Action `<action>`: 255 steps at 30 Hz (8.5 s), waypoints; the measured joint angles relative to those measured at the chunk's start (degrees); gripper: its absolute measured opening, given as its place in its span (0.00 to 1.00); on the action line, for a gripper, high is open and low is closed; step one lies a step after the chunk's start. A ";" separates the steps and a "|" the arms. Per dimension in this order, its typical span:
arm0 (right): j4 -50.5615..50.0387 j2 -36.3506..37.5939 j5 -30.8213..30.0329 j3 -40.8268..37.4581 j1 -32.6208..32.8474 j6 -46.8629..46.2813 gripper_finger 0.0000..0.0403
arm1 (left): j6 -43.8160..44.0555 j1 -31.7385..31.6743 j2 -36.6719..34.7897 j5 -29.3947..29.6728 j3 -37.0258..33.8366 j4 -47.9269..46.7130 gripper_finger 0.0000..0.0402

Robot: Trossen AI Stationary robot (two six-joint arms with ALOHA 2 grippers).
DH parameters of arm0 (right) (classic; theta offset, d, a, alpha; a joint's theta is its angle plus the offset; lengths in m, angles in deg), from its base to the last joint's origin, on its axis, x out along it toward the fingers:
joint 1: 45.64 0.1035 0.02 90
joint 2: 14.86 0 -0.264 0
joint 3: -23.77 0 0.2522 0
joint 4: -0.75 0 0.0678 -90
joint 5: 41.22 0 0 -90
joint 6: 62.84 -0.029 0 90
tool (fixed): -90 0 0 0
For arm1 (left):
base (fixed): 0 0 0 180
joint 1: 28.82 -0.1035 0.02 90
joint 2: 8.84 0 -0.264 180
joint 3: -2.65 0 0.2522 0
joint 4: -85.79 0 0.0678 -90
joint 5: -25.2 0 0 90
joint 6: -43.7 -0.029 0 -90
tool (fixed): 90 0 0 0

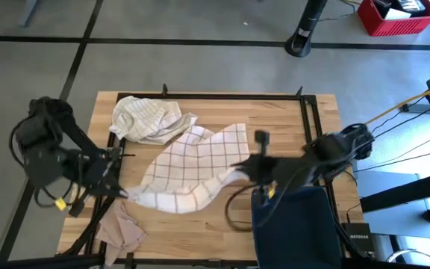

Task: Fold towel
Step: Fold the white patterned towel

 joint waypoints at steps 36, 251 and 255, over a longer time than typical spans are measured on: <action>-8.32 -36.53 4.78 -0.07 7.18 -35.38 0.18 | 39.49 3.11 8.09 0.35 -55.69 34.54 0.18; 43.89 -8.48 28.58 -49.64 -2.23 -16.10 0.63 | 22.55 -9.88 6.87 -23.78 -45.81 17.74 0.41; 46.63 -9.52 27.05 -49.62 -0.79 -16.31 0.63 | 23.24 -4.57 9.93 -26.52 -45.86 21.49 0.41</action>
